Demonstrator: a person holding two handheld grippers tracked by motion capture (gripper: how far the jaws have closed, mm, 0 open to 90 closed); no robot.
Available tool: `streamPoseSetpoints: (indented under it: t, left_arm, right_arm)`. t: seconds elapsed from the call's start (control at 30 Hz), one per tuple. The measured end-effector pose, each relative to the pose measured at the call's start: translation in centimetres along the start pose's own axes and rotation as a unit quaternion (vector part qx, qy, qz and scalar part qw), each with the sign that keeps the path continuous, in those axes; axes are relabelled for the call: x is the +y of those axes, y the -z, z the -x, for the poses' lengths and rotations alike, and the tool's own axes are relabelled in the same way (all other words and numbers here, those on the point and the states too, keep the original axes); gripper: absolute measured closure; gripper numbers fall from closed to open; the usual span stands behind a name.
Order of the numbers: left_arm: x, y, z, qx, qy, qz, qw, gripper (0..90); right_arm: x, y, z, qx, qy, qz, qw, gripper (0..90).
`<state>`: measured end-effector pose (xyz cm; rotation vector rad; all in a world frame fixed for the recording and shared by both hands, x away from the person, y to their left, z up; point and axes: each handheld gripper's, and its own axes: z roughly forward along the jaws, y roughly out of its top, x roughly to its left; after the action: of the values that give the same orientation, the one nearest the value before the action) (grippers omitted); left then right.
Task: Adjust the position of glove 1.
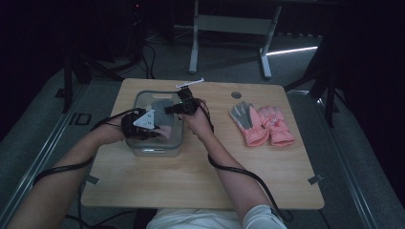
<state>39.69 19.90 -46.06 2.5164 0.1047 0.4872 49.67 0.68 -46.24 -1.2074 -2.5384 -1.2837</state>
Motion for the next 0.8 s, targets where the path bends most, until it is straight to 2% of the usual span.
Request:
streamPoseSetpoints:
  t: [0.07,0.13,0.2,0.3,0.4,0.63,0.8]
  left_arm:
    - [-0.5,-0.8,-0.2,-0.007,-0.005,-0.010,0.9999,74.5]
    - [-1.0,-1.8,-0.2,-0.006,-0.012,-0.026,0.9996,74.4]
    - [-1.2,-2.1,-0.3,-0.008,-0.008,-0.023,0.9997,74.3]
    - [-1.8,-2.8,-0.7,-0.012,-0.002,-0.021,0.9997,74.3]
    - [-1.9,-4.1,-1.1,-0.022,-0.003,-0.035,0.9991,74.3]
    - [-2.1,-5.1,-1.7,-0.032,-0.009,-0.058,0.9978,73.9]
    - [-1.9,-5.7,-1.7,-0.039,-0.019,-0.088,0.9952,73.5]
  right_arm:
    - [-0.1,-0.3,0.0,-0.003,0.000,-0.002,1.0000,74.4]
    - [-0.4,-1.4,0.5,-0.008,-0.001,-0.012,0.9999,74.5]
    - [-0.4,-1.9,0.9,-0.008,-0.010,-0.017,0.9998,74.5]
    - [-0.4,-2.2,1.1,-0.012,-0.011,-0.021,0.9996,74.4]
    - [-0.3,-2.6,1.5,-0.023,-0.017,-0.031,0.9991,74.3]
    - [0.2,-3.1,1.3,-0.039,-0.012,-0.044,0.9982,72.3]
    - [0.3,-3.0,1.2,-0.053,-0.007,-0.053,0.9971,64.3]
